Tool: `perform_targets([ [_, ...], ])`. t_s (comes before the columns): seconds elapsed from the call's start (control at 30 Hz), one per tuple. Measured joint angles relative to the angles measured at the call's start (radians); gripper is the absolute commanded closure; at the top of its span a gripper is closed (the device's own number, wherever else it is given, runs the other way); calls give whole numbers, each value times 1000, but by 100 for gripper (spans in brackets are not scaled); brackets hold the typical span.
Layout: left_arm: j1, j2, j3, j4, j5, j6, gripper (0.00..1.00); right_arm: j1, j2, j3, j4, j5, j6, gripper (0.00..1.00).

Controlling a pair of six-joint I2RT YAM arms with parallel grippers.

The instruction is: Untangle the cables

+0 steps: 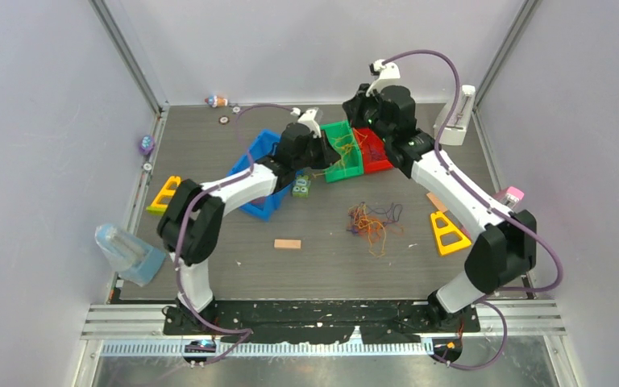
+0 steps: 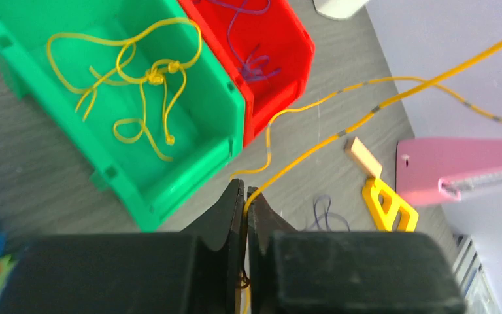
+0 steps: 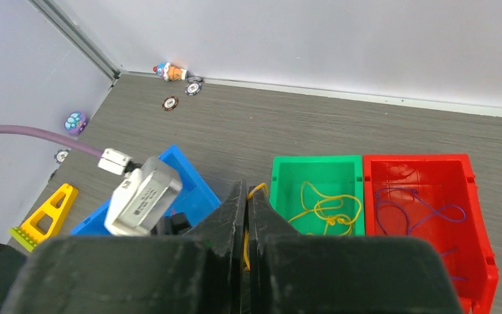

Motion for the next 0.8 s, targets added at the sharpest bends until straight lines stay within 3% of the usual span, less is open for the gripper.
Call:
perform_targets([
  [0.03, 0, 32, 27, 9, -9, -3, 65, -14, 26, 20, 0, -24, 2, 95],
  [0.1, 0, 104, 103, 11, -26, -11, 48, -36, 70, 56, -3, -63, 4, 95],
  [0.27, 0, 240, 333, -61, -69, -5, 28, -86, 172, 152, -25, -135, 11, 94],
  [0.53, 32, 185, 369, -232, -139, 38, 22, -128, 319, 294, -66, -178, 9, 95],
  [0.8, 136, -33, 80, -270, -103, 27, 23, -129, 440, 335, -82, -246, 37, 95],
])
